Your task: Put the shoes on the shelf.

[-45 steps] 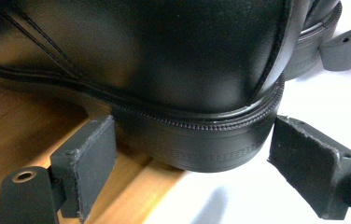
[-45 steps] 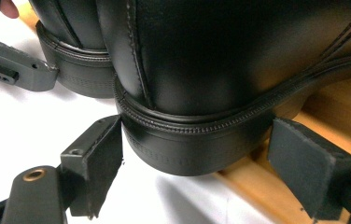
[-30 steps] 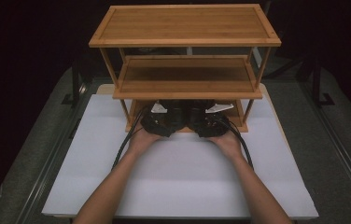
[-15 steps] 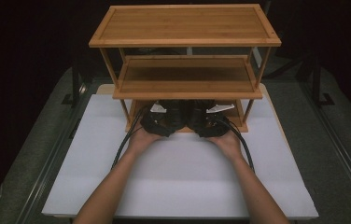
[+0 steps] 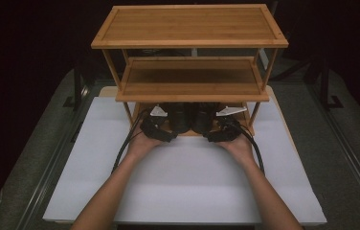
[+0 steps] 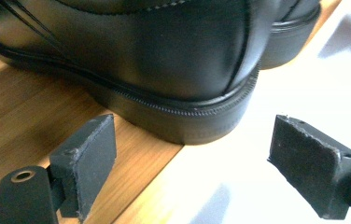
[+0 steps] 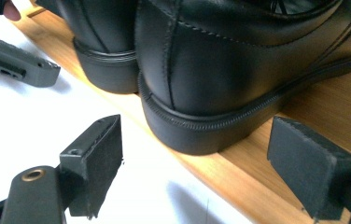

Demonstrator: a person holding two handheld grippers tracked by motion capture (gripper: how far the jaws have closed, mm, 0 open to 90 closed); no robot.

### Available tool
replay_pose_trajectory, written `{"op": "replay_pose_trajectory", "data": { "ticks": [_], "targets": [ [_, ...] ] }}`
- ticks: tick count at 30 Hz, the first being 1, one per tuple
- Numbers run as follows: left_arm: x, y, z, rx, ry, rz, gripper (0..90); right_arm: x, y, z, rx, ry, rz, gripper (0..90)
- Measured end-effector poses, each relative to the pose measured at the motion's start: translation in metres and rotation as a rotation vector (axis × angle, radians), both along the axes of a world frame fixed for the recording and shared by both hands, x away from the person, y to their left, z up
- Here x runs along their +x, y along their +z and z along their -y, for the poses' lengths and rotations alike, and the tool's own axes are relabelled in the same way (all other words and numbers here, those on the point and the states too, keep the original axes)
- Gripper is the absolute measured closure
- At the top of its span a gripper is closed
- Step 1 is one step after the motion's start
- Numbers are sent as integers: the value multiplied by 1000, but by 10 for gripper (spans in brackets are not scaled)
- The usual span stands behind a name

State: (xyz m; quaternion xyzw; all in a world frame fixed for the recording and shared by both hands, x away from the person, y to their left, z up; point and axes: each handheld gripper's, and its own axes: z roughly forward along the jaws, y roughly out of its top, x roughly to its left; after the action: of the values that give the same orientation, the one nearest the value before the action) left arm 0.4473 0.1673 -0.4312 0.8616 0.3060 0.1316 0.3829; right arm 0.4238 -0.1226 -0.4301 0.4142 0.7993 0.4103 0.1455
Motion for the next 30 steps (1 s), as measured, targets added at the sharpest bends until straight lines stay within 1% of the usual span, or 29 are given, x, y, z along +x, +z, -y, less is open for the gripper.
{"op": "replay_pose_trajectory", "data": {
  "ticks": [3,6,7,9,10,13,16,19,22,26,30],
  "targets": [
    [-7,7,-5,14,-17,15,145,-7,3,5,1,10,14,179],
    [-18,14,-12,14,-27,27,145,-15,7,10,5,12,24,179],
    [-22,16,-14,8,-26,31,145,-18,8,12,7,14,28,179],
    [-31,19,-20,11,-28,33,145,-24,11,16,13,19,33,179],
    [-35,20,-23,-1,-22,33,145,-28,12,18,13,19,38,179],
    [-48,23,-35,-4,-17,34,145,-38,14,25,18,23,43,179],
    [-60,22,-46,-5,-14,27,145,-48,14,34,30,18,50,179],
    [-72,21,-57,8,-12,26,145,-59,14,41,36,18,50,179],
    [-83,19,-68,19,-8,23,145,-69,13,48,35,16,52,179],
    [-96,17,-82,18,7,24,145,-80,13,57,35,11,47,179],
    [-108,16,-97,21,25,19,145,-93,12,67,31,2,52,179]
  ]
}}
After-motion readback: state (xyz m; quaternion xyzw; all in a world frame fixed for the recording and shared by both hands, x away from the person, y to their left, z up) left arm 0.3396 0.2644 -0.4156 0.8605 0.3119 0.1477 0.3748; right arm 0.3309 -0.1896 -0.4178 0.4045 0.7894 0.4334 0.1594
